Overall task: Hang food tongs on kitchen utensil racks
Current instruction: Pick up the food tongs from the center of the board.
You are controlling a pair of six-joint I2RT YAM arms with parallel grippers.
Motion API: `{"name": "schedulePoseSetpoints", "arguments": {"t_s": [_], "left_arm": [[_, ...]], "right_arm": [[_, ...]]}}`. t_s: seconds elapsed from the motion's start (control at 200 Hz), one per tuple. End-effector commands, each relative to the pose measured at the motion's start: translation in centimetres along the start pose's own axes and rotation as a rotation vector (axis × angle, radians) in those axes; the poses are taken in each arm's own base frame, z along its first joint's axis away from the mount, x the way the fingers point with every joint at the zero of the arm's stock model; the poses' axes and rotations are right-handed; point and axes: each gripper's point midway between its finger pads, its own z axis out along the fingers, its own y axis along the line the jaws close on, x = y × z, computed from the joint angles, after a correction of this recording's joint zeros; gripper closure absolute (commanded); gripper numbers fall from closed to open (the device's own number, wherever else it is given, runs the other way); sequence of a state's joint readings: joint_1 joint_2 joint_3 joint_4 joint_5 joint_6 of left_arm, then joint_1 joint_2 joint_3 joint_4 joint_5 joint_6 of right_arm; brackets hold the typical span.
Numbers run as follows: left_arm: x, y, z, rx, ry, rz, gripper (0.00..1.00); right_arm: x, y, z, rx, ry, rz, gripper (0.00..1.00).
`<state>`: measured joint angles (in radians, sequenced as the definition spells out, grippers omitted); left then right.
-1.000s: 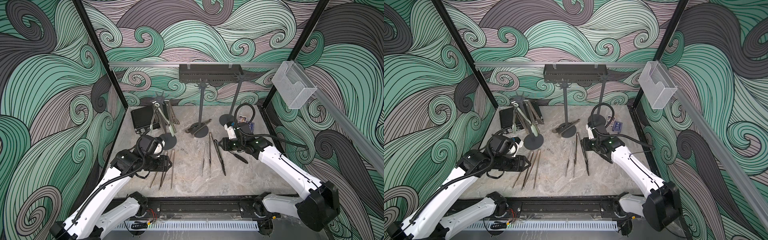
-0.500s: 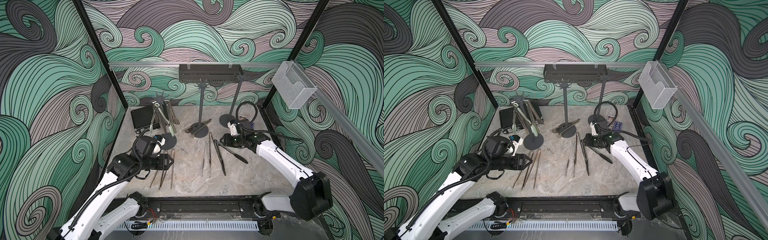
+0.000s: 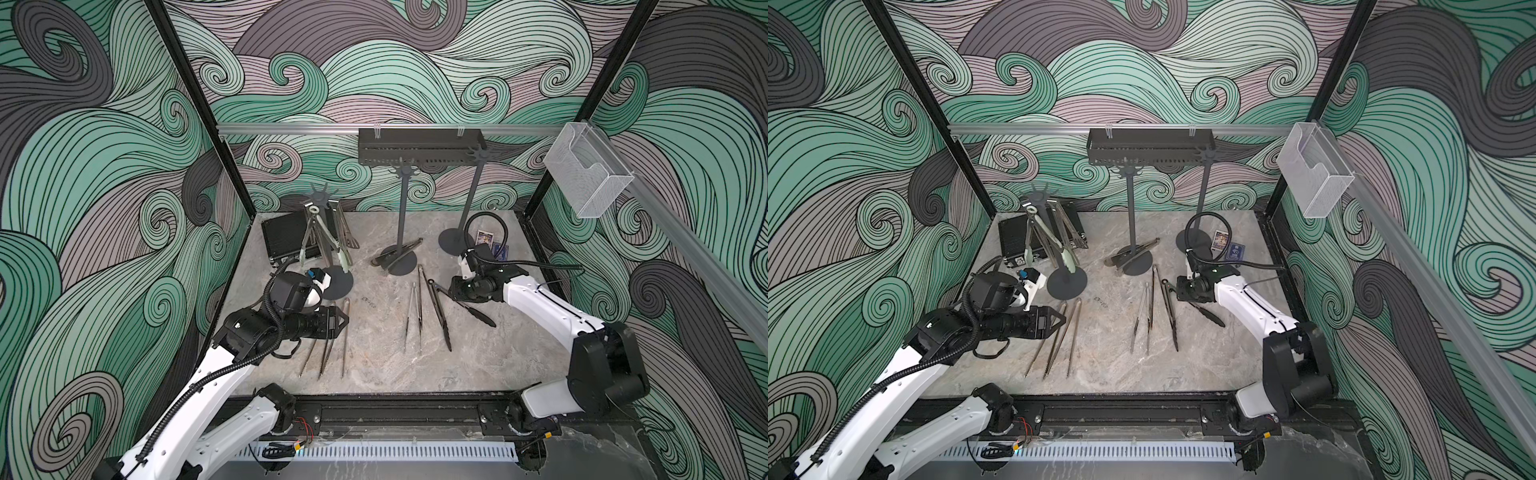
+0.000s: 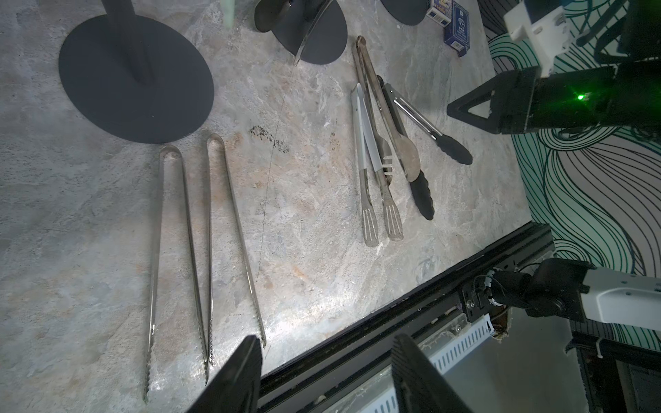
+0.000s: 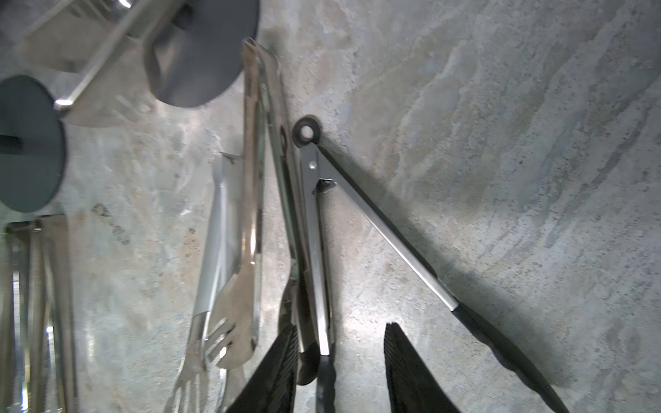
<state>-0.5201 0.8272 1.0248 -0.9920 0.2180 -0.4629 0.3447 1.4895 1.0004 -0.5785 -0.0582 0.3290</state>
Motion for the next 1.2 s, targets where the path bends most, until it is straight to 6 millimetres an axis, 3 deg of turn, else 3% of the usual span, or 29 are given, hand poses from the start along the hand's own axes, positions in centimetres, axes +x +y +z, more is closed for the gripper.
{"name": "schedulePoseSetpoints", "arguments": {"t_s": [0.0, 0.235, 0.55, 0.851, 0.991, 1.196], "left_arm": [[-0.2, 0.0, 0.0, 0.006, -0.012, 0.005, 0.41], [-0.1, 0.1, 0.2, 0.002, -0.005, 0.009, 0.41], [-0.1, 0.1, 0.3, 0.002, 0.001, 0.024, 0.41], [-0.1, 0.0, 0.6, 0.003, 0.012, 0.034, 0.41], [-0.2, -0.1, 0.5, 0.007, 0.009, 0.037, 0.41], [-0.2, -0.2, 0.3, 0.015, 0.004, 0.044, 0.41]], "right_arm": [[0.7, -2.0, 0.9, 0.116, 0.054, -0.073, 0.56], [1.0, -2.4, 3.5, 0.141, 0.139, -0.139, 0.54], [-0.4, -3.0, 5.5, 0.199, 0.162, -0.199, 0.54], [0.9, -2.4, 7.8, 0.146, 0.243, -0.217, 0.57], [1.9, -2.0, 8.6, 0.111, 0.281, -0.210, 0.64], [2.7, -2.2, 8.8, 0.108, 0.301, -0.207, 0.85]]}}
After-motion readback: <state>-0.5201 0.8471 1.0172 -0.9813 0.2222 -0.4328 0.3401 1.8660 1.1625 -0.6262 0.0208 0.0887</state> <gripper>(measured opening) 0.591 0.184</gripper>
